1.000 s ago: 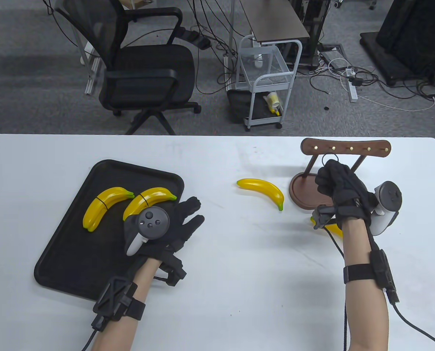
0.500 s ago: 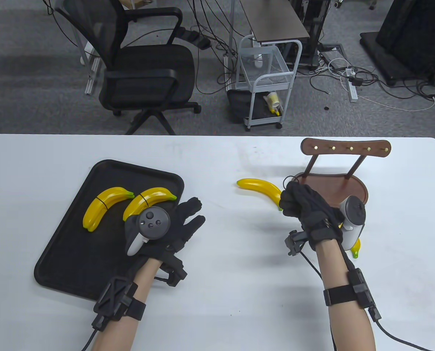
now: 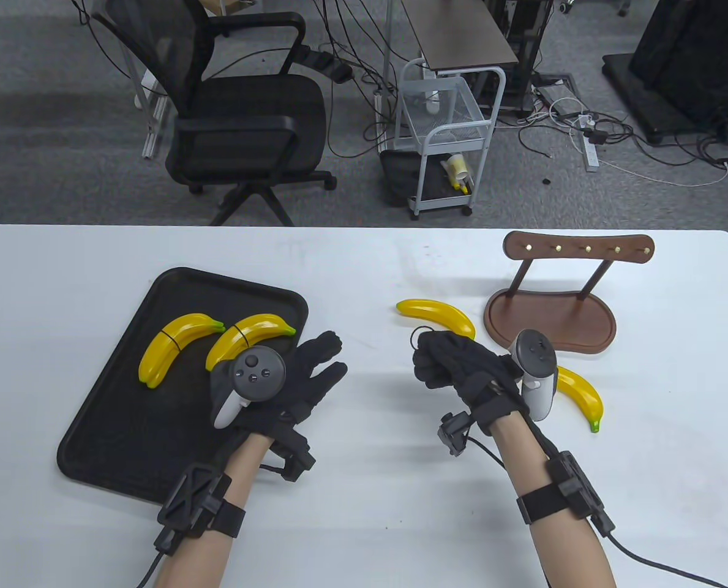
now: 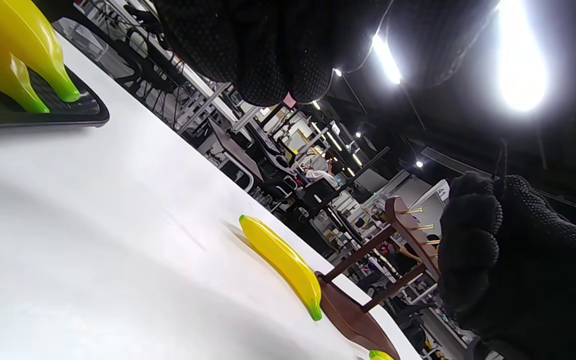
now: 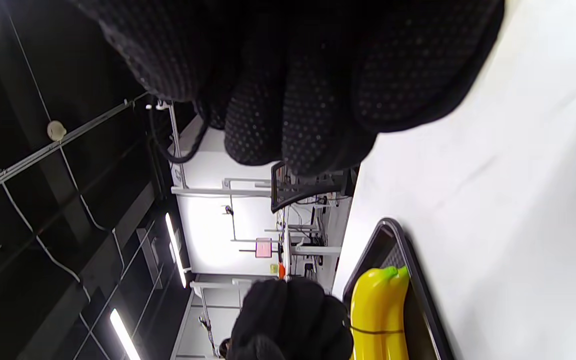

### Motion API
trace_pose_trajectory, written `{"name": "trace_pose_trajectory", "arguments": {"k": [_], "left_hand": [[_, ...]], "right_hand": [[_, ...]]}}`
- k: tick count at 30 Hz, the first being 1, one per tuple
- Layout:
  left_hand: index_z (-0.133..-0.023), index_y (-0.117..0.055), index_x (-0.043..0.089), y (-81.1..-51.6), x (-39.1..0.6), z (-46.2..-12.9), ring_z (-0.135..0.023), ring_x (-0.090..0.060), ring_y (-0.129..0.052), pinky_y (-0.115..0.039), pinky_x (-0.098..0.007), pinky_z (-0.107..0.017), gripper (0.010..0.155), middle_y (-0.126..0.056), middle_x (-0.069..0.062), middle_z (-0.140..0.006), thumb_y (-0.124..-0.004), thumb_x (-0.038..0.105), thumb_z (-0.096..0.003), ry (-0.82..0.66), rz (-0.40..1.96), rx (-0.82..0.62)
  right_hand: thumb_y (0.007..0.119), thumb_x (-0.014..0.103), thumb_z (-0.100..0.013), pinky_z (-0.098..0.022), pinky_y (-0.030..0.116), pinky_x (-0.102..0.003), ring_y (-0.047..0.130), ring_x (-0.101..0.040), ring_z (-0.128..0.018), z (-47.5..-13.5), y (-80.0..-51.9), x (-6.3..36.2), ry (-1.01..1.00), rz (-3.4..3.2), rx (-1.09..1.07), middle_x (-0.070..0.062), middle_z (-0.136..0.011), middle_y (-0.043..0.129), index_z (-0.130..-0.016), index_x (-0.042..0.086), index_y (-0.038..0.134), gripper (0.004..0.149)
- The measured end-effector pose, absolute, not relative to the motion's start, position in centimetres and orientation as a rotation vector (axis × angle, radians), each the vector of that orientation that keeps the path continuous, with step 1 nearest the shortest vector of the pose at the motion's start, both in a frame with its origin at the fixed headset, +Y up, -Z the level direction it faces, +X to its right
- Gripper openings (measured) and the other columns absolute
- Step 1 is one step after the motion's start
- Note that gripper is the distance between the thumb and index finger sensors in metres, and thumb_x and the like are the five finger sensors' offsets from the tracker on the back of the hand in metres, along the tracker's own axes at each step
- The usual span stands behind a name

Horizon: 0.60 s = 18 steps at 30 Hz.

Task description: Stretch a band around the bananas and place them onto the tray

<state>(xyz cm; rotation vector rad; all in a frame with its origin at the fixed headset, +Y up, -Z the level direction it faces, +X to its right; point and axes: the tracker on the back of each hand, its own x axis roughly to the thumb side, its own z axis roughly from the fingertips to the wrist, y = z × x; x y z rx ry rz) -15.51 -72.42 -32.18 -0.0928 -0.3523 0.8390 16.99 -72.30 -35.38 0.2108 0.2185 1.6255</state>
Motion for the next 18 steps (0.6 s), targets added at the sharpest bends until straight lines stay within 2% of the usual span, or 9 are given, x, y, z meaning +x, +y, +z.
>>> {"name": "trace_pose_trajectory", "arguments": {"k": [18], "left_hand": [[-0.114,-0.05,0.029,-72.6,-14.9,-32.0,-0.108,-0.029,-0.073,-0.061,-0.047,-0.083,0.067,-0.063,0.002,-0.12,-0.073,0.058,-0.0578,-0.425,0.87,-0.111]], "right_hand": [[0.072,0.033,-0.059,-0.039,0.084,-0.047,0.1,-0.03,-0.054,-34.0,-72.9,12.3,0.356,1.703,0.365,-0.012,-0.072,0.097,-0.085,0.007,0.083,0.039]]}}
